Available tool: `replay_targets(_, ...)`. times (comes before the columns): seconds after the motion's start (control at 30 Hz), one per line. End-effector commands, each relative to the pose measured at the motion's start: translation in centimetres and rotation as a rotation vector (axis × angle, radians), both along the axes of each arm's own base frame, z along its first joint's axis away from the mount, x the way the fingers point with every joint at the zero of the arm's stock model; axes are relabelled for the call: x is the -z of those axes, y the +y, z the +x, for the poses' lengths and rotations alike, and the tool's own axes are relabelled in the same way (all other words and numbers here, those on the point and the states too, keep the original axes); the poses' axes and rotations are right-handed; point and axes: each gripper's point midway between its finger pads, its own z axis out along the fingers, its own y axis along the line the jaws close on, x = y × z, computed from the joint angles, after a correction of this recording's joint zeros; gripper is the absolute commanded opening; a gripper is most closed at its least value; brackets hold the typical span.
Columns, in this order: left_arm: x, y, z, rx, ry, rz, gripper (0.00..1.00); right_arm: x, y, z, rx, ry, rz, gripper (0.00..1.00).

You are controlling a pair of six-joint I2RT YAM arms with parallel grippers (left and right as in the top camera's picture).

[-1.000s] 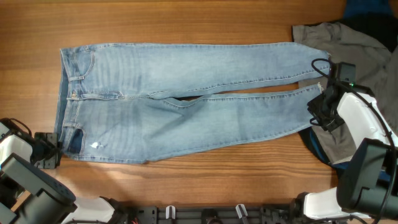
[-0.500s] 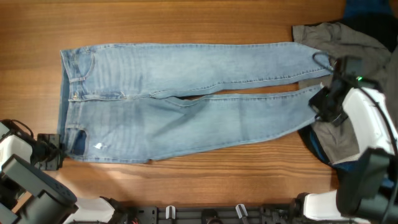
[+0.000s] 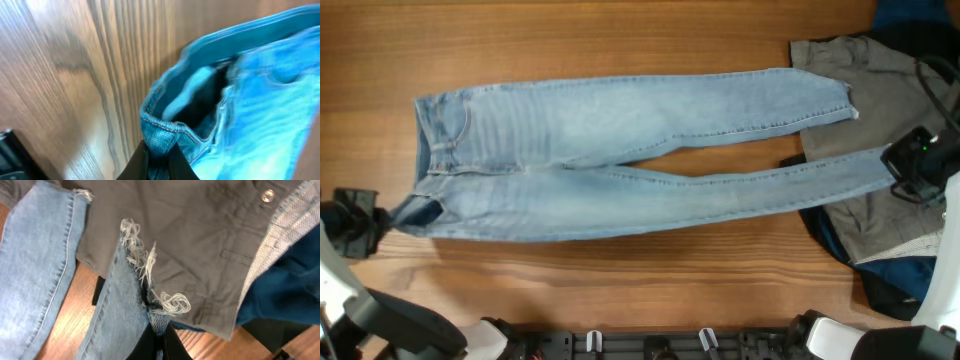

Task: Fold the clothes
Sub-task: 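Lift the lower leg over the upper leg with the right gripper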

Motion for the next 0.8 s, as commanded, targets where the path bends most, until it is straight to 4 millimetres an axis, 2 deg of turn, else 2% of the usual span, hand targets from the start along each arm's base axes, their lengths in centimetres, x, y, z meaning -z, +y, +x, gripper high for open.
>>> replay_targets(0.0,-6.3,2.3,-0.1,-0.002,-0.05,0.198,0.04,-2.6,-1.1,-0.4,-0.025,-0.062,-0.074,0.04)
replay_targets(0.1,-8.2,2.3,-0.1,-0.005,-0.083,0.237,0.04,-4.2,-1.1,0.1,-0.067,-0.099,-0.098,0.04)
replay_targets(0.2,-8.3,2.4,0.0,-0.007,-0.092,0.246,0.04,-5.6,-0.3,2.1,-0.147,-0.2,-0.079,0.04)
replay_targets(0.27,-8.2,2.8,0.3,-0.009,-0.096,0.25,0.04,-5.7,-0.2,3.0,-0.175,-0.231,-0.07,0.04)
replay_targets(0.47,-6.9,3.6,2.5,-0.016,-0.137,0.21,0.04,-3.0,-0.2,3.9,-0.198,-0.153,-0.02,0.04)
replay_targets(0.6,-5.5,3.3,4.9,0.043,-0.138,0.199,0.04,-0.7,1.1,5.7,-0.276,-0.109,0.025,0.04)
replay_targets(0.63,-5.2,3.2,6.1,0.068,-0.148,0.207,0.04,0.1,1.3,6.5,-0.293,-0.099,0.032,0.04)
replay_targets(0.77,-4.4,3.6,8.9,0.114,-0.172,0.251,0.04,2.3,1.8,8.6,-0.315,-0.079,0.051,0.04)
